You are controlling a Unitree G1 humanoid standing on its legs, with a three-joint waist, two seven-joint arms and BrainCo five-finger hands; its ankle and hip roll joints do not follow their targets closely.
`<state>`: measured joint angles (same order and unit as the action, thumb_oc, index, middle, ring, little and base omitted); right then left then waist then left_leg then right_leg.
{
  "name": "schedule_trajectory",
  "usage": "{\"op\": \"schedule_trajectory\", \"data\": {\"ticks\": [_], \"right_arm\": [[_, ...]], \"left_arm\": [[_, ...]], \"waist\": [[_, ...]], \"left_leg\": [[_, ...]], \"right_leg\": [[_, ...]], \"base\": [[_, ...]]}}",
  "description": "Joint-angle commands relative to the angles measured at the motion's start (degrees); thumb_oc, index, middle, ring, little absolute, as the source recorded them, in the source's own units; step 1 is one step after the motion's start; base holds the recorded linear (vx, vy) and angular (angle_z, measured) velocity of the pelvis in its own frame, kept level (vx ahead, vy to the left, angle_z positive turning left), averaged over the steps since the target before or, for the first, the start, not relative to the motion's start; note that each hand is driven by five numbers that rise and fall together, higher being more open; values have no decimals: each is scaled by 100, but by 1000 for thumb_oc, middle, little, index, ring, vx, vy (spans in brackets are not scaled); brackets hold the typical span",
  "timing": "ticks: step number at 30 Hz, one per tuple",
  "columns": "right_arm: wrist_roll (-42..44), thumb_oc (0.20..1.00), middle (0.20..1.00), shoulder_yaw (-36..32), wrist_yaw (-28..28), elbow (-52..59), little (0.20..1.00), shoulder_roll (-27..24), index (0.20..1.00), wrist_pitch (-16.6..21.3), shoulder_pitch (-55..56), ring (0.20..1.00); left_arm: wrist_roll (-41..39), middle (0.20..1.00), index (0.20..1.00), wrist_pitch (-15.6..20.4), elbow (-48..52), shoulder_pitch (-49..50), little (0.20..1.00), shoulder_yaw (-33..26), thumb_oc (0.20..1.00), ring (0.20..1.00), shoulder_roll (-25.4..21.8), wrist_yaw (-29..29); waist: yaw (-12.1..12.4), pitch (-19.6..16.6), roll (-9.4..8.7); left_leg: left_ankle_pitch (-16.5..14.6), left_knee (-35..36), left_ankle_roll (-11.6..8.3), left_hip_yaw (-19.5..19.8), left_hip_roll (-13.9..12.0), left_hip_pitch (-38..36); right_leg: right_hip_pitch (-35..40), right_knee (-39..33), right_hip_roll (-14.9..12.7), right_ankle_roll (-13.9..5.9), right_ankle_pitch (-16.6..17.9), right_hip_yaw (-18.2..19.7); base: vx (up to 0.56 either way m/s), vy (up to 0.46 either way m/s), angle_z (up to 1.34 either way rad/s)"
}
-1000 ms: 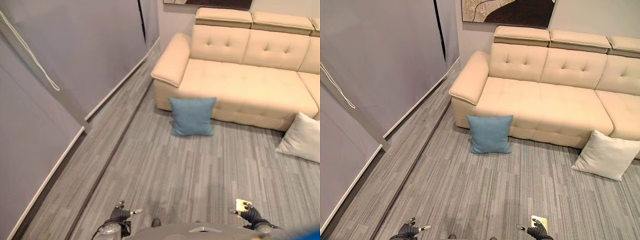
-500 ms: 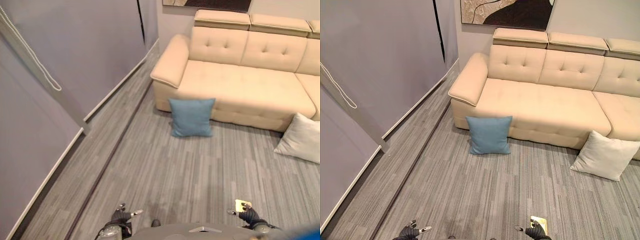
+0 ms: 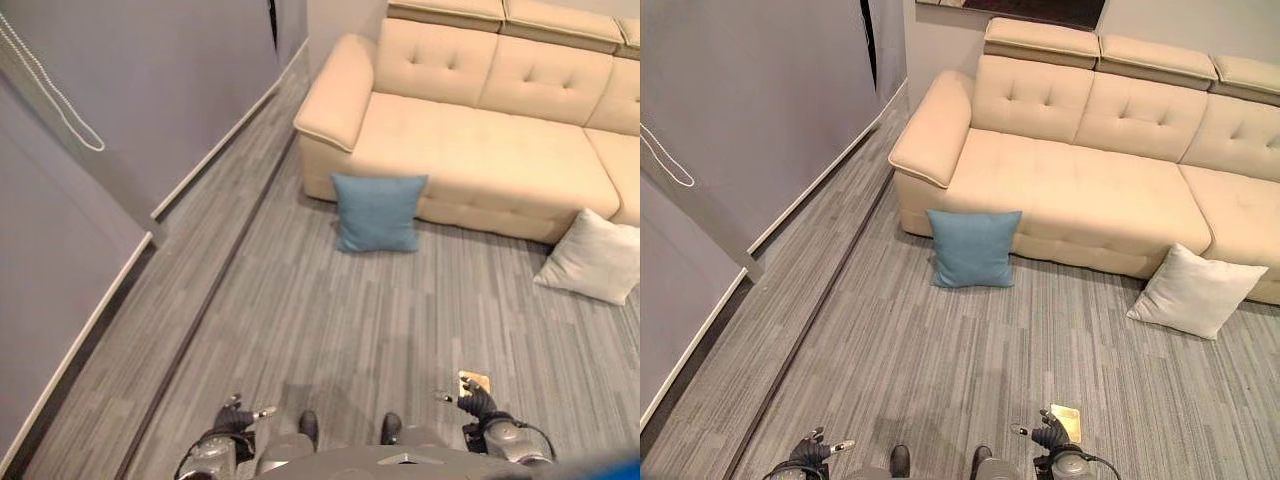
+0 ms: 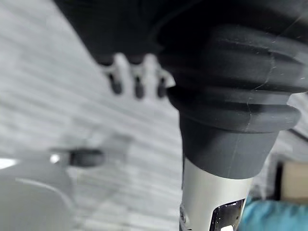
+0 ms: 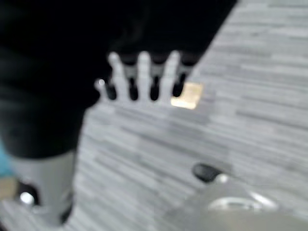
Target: Pick up all the scattered cushions and arrange them neatly on the sofa.
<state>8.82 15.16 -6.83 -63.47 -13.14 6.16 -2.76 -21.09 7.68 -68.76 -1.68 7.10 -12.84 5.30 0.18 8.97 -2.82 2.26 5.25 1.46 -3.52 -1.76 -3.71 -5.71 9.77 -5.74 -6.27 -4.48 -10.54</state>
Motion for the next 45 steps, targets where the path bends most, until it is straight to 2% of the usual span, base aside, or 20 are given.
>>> {"op": "schedule_trajectory", "data": {"ticks": [1,4,7,9,11,12,15,16,20,22,24,27,29,30,31,34,38,40,43,45], "right_arm": [[-75,1000,1000,115,-66,117,1000,-200,1000,123,-129,1000],[-60,1000,1000,112,-64,75,1000,-255,1000,132,-44,1000],[85,1000,1000,69,-75,11,1000,-353,1000,159,-29,1000],[96,1000,1000,94,-86,-4,1000,-389,1000,181,-45,1000],[244,1000,1000,35,-73,-76,1000,-391,1000,162,-41,1000],[230,1000,1000,47,-70,-92,1000,-378,1000,160,-37,1000],[207,1000,1000,110,-77,-115,1000,-328,1000,168,-38,1000],[215,1000,1000,120,-69,-125,1000,-309,1000,162,-43,1000],[161,1000,1000,86,-32,-28,1000,-179,1000,173,7,1000],[66,1000,1000,107,-20,-46,1000,-108,1000,157,-42,1000],[66,1000,1000,138,-13,20,1000,-96,1000,167,-82,1000],[59,1000,1000,173,26,75,1000,-77,1000,150,-53,1000],[26,1000,1000,188,38,57,1000,-102,1000,138,-39,1000],[25,1000,1000,196,46,77,1000,-121,1000,137,-69,1000],[25,1000,1000,197,46,77,1000,-121,1000,137,-69,1000],[31,1000,1000,209,44,97,1000,-156,1000,142,-113,1000],[-1,1000,1000,202,54,101,1000,-171,1000,118,-118,1000],[6,1000,1000,219,55,23,1000,-198,1000,132,-73,1000],[77,1000,1000,143,52,48,1000,-278,1000,161,-11,1000],[164,1000,1000,168,56,42,1000,-329,1000,197,-8,1000]], "left_arm": [[88,1000,1000,93,35,-231,1000,20,1000,1000,52,40],[83,1000,1000,88,-10,-236,1000,92,1000,1000,124,23],[167,1000,1000,95,61,-302,1000,315,1000,1000,130,-25],[176,1000,1000,86,41,-341,1000,362,1000,1000,163,-35],[191,1000,1000,64,112,-385,1000,453,1000,1000,173,-37],[213,1000,1000,58,97,-379,1000,451,1000,1000,184,-41],[232,1000,1000,58,37,-336,1000,422,1000,1000,191,-28],[212,1000,1000,57,19,-322,1000,402,1000,1000,176,-24],[154,1000,1000,41,-5,-177,1000,262,1000,1000,156,-45],[155,1000,1000,37,43,-168,1000,263,1000,1000,108,-49],[137,1000,1000,45,103,-212,1000,279,1000,1000,51,-46],[220,1000,1000,36,137,-233,1000,302,1000,1000,-1,-42],[236,1000,1000,45,157,-236,1000,303,1000,1000,-29,-37],[285,1000,1000,39,93,-270,1000,285,1000,1000,-32,-63],[285,1000,1000,40,91,-270,1000,284,1000,1000,-31,-63],[335,1000,1000,47,68,-325,1000,283,1000,1000,-18,-70],[362,1000,1000,52,2,-336,1000,263,1000,1000,11,-63],[402,1000,1000,53,-90,-314,1000,295,1000,1000,70,-89],[428,1000,1000,42,-113,-316,1000,363,1000,1000,107,-109],[418,1000,1000,44,-62,-410,1000,476,1000,1000,135,-135]], "waist": [[-86,63,-90],[-175,-49,-61],[-200,21,-90],[-159,113,-169],[-43,126,-244],[-23,111,-234],[100,74,-166],[145,74,-177],[150,-56,-214],[154,9,-214],[95,104,-156],[93,160,-104],[82,154,-113],[47,130,-157],[43,144,-151],[-122,161,-242],[-179,166,-261],[-223,11,-251],[-260,-71,-204],[-273,17,-277]], "left_leg": [[-870,-486,-32,156,465,-556],[-851,-722,-230,278,341,-615],[-397,-2049,-693,134,108,-90],[-224,-2621,-750,39,10,218],[-305,-1570,-471,-260,96,911],[-217,-1377,-447,-274,113,993],[468,-756,-526,-292,105,1408],[522,-766,-542,-244,102,1459],[225,-765,-283,-278,231,1131],[-53,-801,-34,-351,341,812],[-139,-770,60,-309,319,594],[-361,-835,149,-277,325,405],[-433,-763,135,-185,357,243],[-502,-670,104,-120,408,101],[-507,-665,102,-114,401,80],[-675,-545,27,128,515,-267],[-797,-563,-25,205,528,-438],[-887,-626,-80,327,509,-542],[-737,-1050,-362,245,357,-441],[-451,-2111,-647,40,172,30]], "right_leg": [[-191,-474,-34,-193,848,-184],[-2,-551,183,-20,651,-37],[380,-733,229,189,567,-232],[621,-882,248,285,493,-306],[984,-1227,277,232,350,-331],[1029,-1247,310,228,324,-314],[1292,-1327,476,223,160,-147],[1345,-1283,468,224,93,-66],[1254,-451,278,46,-94,-21],[801,750,-24,-283,329,51],[441,1326,-33,-290,559,127],[176,1667,-148,-216,569,19],[41,1288,-108,-144,488,-32],[-37,631,-46,-113,466,-67],[-9,615,-38,-112,467,-75],[-320,-629,139,-193,927,180],[-314,-793,143,-225,1045,87],[-122,-818,256,-93,970,302],[138,-936,269,24,870,9],[480,-1127,265,175,752,-164]], "base": [[294,-119,9],[259,-145,37],[186,-212,51],[159,-204,46],[365,-145,51],[322,4,70],[271,34,15],[281,92,-19],[263,160,-52],[260,257,-24],[173,153,-24],[223,122,12],[240,1,3],[254,-20,11],[270,-38,10],[309,-54,5],[252,-72,27],[335,-114,24],[231,-134,34],[160,-163,67]]}}
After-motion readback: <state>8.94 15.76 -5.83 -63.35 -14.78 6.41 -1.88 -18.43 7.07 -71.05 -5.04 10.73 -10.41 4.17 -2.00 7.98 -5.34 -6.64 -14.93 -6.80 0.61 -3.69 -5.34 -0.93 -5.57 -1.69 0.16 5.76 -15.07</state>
